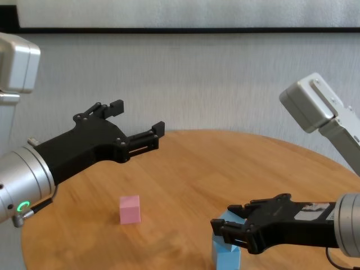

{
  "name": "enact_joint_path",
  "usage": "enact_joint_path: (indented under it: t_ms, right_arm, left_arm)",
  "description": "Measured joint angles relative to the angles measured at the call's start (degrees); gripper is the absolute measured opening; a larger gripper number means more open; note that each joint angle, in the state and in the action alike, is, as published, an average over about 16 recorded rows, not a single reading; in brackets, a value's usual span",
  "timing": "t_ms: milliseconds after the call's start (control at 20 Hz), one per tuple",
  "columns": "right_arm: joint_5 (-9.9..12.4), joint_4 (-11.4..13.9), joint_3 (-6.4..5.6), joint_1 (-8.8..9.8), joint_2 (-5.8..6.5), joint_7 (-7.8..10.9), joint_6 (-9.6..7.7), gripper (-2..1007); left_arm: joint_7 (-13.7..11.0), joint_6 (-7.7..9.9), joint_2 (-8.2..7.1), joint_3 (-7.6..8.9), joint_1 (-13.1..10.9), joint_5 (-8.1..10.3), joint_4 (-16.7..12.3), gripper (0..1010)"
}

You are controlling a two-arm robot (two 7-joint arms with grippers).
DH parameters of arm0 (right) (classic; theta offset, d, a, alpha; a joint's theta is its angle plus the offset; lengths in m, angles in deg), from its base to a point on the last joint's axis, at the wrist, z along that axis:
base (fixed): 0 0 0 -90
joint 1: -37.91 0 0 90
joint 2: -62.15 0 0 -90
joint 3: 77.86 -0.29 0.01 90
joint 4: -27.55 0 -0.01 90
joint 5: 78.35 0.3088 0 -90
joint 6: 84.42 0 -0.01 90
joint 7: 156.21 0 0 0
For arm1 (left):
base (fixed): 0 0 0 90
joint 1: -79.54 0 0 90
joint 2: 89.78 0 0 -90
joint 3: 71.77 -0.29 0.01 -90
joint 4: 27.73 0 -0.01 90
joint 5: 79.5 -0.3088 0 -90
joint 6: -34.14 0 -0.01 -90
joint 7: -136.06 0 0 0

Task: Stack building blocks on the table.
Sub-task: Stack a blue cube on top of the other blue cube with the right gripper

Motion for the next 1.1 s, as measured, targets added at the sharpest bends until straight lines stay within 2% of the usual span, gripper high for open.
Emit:
enact_joint_path:
  t_ms: [400,1100]
  right_arm:
    - [-0.6,-0.8,-0.34,-0.09,-0.9,0.05,-1.04,352]
    - [-0.7,-1.7,-0.9,-0.02,-1.5,0.65,-1.45,352]
  left_arm:
    - [0.0,0.0,0.0,0.0,0.0,0.0,0.0,1000]
    - [0.0,0.0,0.0,0.0,0.0,0.0,0.0,1000]
